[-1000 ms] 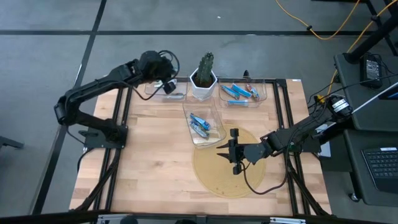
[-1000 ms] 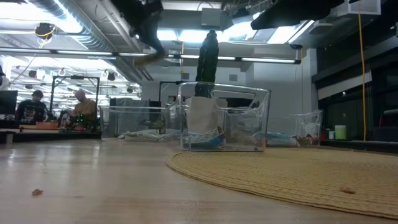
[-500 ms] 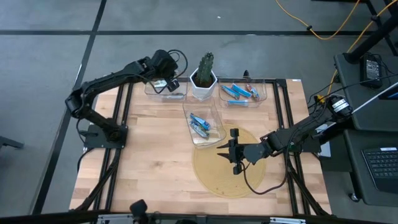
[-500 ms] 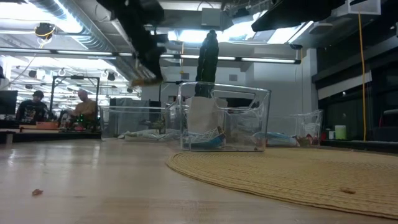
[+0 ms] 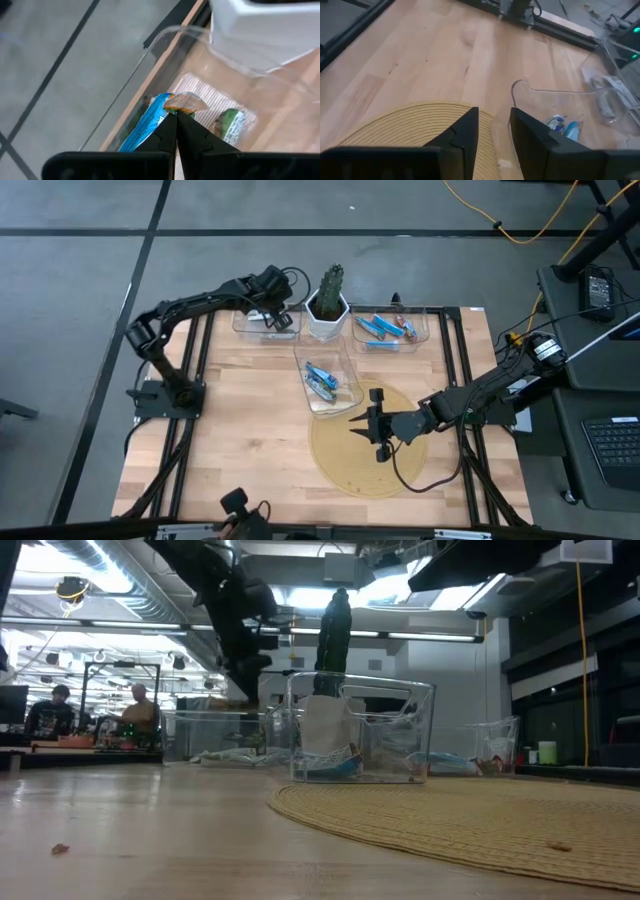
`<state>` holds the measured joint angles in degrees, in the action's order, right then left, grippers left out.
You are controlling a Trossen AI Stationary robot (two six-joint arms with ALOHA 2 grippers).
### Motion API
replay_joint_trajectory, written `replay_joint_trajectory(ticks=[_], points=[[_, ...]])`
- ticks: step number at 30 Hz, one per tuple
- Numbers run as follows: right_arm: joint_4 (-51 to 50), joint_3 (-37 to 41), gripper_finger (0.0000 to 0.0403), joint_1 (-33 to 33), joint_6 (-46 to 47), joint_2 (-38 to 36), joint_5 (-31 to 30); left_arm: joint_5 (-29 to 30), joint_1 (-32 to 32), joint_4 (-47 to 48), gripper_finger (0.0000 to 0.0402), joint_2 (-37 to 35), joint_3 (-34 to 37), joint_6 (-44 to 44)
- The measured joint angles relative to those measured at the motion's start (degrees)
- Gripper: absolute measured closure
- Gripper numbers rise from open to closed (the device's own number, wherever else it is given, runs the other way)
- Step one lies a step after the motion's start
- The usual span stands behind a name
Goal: Pick and place Granola Bars by type
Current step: Put the yellow green granola bar into the left transparent bin
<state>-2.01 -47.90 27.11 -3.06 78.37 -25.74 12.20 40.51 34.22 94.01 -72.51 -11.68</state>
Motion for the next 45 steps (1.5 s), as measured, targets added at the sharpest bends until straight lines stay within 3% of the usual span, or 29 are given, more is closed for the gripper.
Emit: replay_joint_trajectory(ticks=[19,45], points=[[-1.3,0.0,0.0286,0.0,3.0,0.0,-0.1,-3.4,1.2,-3.4,0.0401,8.2,0.0,0.9],[-1.6,0.0,0.0286,0.0,3.1,0.0,-0.1,-6.6,1.7,-4.0,0.0395,12.8,0.1,2.8]])
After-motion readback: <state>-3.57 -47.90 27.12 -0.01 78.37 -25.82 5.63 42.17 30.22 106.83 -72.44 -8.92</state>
